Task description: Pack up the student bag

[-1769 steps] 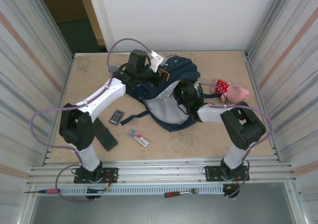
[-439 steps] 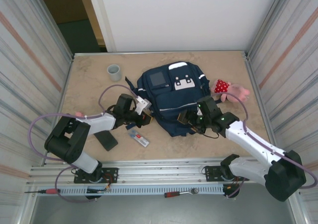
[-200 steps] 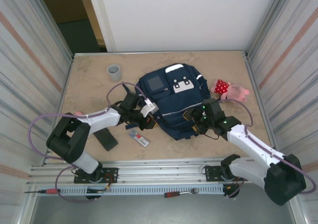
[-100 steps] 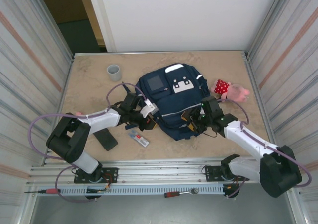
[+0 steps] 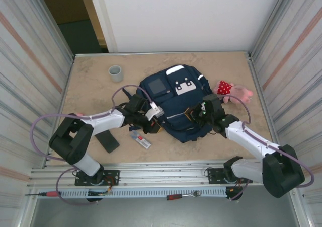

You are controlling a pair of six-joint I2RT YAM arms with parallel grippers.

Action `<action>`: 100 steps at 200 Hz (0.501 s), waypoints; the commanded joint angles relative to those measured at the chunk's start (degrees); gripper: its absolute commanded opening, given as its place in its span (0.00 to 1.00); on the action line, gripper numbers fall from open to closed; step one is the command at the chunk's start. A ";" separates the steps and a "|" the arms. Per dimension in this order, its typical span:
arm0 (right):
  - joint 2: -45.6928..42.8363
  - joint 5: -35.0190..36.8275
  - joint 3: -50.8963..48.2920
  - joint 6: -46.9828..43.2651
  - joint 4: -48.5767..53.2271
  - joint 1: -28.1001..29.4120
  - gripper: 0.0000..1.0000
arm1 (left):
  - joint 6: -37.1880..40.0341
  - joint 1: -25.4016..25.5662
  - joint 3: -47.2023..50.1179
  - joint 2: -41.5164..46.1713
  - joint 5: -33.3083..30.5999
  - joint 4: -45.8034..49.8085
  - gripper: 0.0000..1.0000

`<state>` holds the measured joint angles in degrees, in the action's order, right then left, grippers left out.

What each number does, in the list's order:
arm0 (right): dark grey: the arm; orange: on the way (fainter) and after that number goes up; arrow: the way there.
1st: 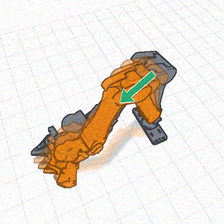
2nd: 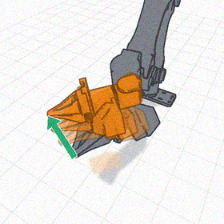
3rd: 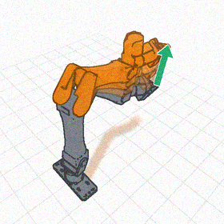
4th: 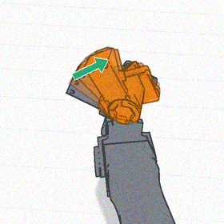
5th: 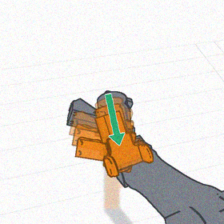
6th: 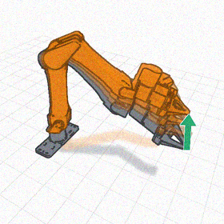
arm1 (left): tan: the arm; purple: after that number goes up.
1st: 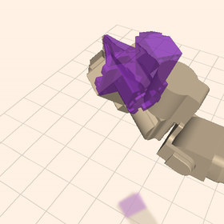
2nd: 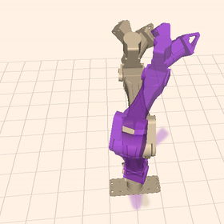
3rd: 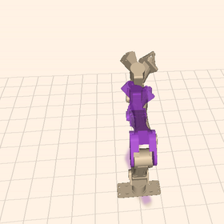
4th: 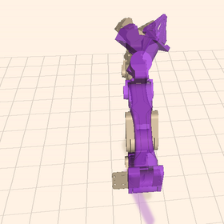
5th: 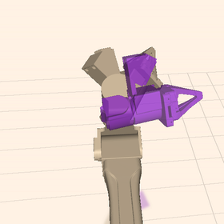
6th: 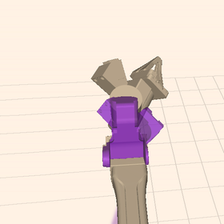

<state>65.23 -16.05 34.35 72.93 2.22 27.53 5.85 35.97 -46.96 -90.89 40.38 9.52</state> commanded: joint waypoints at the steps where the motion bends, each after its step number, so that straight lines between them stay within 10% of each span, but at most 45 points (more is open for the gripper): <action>1: -2.47 2.03 2.48 -2.07 -5.98 0.64 0.00 | -3.75 -1.15 -1.71 -0.95 -3.17 0.51 0.00; 46: -4.69 2.64 3.63 -4.16 -1.84 0.79 0.00 | -4.56 -0.90 -1.42 -1.31 -2.33 -2.38 0.00; 75: -4.40 1.63 5.54 -5.30 13.43 -0.11 0.45 | -3.89 -1.28 -1.17 -1.22 -4.43 -1.56 0.00; 100: -0.80 -2.83 5.07 -4.61 17.60 -2.03 0.58 | -3.90 -1.26 -0.68 -0.95 -3.34 -2.78 0.00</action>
<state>61.56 -15.73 38.65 68.75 10.33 27.00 2.26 35.31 -47.13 -91.88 37.58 9.15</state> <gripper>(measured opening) 0.538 0.059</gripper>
